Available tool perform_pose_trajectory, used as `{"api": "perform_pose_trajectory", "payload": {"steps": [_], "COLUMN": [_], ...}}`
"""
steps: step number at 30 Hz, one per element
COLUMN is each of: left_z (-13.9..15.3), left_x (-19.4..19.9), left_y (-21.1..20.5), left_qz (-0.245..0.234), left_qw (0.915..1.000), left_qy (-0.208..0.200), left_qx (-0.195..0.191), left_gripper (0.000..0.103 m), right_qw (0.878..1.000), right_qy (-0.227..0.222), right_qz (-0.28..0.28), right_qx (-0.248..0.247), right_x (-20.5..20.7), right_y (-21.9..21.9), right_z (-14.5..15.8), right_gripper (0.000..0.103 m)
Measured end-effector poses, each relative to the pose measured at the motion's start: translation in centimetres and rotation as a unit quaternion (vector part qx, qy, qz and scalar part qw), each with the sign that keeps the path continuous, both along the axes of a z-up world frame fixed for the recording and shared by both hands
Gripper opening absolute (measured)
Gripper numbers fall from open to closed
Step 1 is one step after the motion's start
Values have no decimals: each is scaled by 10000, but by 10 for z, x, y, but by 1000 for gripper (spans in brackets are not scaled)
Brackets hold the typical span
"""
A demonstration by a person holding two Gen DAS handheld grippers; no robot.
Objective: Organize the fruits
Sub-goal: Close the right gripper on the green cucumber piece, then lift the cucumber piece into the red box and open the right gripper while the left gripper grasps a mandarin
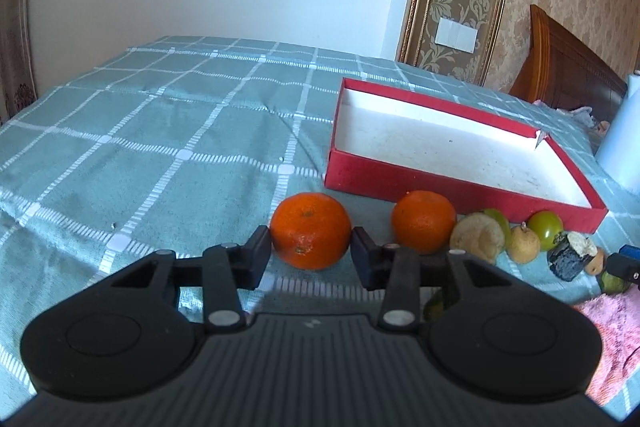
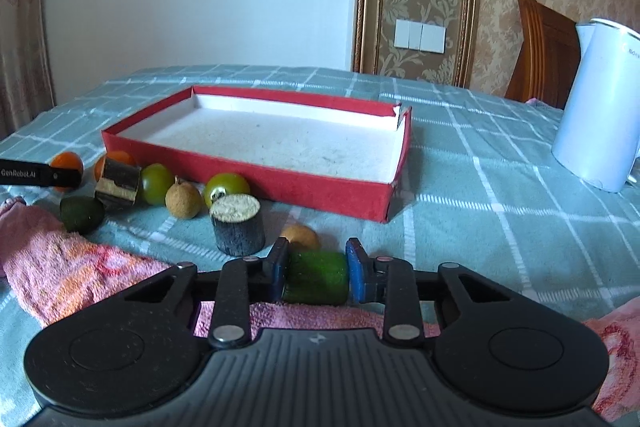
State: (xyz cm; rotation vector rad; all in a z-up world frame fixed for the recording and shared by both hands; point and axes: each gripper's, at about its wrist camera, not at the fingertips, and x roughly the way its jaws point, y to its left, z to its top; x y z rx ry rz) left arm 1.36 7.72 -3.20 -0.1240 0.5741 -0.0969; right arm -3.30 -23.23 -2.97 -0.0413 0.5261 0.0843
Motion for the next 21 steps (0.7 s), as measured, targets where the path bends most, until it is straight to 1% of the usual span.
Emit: {"api": "perform_pose_trajectory", "payload": {"steps": [4, 5, 9, 11, 13, 14, 16, 17, 19, 20, 21], "left_z": [-1, -1, -1, -2, -3, -3, -3, -3, -3, -3, -3], "left_x": [0, -1, -2, -1, -3, -4, -4, -4, -4, -4, -4], "left_y": [3, 3, 3, 3, 1, -1, -2, -1, -1, -1, -1], "left_qz": [-24, -30, -44, -78, -96, -105, -110, -113, -118, -119, -119], "left_qw": [10000, 10000, 10000, 9999, 10000, 9999, 9999, 9999, 9999, 9999, 9999], "left_qy": [6, 4, -6, 33, 18, 10, 8, 7, 6, 6, 7], "left_qx": [-81, -75, -79, -64, 6, 44, 68, 52, 30, 36, 43], "left_gripper": [40, 40, 40, 40, 40, 40, 40, 40, 40, 40, 40], "right_qw": [9999, 9999, 9995, 9990, 9986, 9987, 9995, 9995, 9996, 9996, 9997], "right_qy": [-127, -156, -259, -325, -236, -154, -79, -50, 46, 61, 10], "right_qz": [-34, -37, -39, -67, 18, 121, 201, 275, 291, 288, 256], "right_qx": [-21, -58, -165, -289, -463, -471, -246, -126, 2, 4, -19], "right_x": [0, 1, -3, -4, -1, -1, -6, -9, -11, -13, -14], "right_y": [-2, -2, -5, -4, -4, -6, -13, -17, -23, -25, -25], "right_z": [7, 10, 16, 18, 18, 18, 19, 19, 20, 19, 18], "right_gripper": [29, 26, 26, 23, 23, 23, 26, 29, 47, 68, 73]}}
